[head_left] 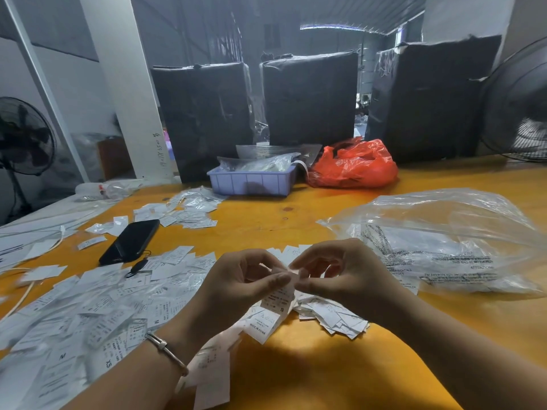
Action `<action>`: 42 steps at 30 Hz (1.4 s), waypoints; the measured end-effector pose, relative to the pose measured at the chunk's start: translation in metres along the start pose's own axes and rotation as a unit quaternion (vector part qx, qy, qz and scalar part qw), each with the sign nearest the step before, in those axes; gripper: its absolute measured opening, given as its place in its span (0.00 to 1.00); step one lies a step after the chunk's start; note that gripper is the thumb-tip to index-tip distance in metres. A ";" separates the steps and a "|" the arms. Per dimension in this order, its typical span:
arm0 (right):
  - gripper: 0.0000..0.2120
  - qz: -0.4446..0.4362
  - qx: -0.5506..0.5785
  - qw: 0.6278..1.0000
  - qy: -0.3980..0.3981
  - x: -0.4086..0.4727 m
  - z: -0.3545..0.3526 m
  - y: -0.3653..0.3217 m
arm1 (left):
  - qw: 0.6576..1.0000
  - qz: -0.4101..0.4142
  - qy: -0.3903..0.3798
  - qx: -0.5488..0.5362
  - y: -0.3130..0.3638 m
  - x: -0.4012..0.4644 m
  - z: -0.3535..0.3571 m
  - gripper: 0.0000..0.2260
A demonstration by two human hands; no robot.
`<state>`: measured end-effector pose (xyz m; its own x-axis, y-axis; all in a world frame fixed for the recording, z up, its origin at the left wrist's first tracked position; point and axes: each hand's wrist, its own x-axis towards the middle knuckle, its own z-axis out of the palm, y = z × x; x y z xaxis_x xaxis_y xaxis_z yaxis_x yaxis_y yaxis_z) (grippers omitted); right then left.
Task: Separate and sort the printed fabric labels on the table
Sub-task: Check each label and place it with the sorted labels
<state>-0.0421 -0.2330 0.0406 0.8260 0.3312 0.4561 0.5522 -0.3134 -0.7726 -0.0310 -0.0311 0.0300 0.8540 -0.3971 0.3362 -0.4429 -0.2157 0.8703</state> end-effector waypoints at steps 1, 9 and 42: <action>0.07 0.008 0.026 0.999 0.017 0.000 0.000 0.000 | 1.000 -0.003 -0.002 -0.009 0.001 0.000 0.000 0.11; 0.08 -0.002 0.044 0.998 0.036 0.001 0.005 0.002 | 1.000 -0.003 -0.003 -0.016 0.004 -0.001 0.001 0.11; 0.15 0.333 -0.528 0.765 0.158 0.012 -0.080 0.083 | 0.898 -0.153 0.145 0.387 -0.022 0.005 -0.025 0.08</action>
<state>0.0224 -0.3266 0.0171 0.8580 -0.3936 0.3299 -0.3571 -0.9189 -0.1675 -0.0102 -0.0057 0.0213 0.9533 0.0114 0.3017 -0.1367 -0.8747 0.4650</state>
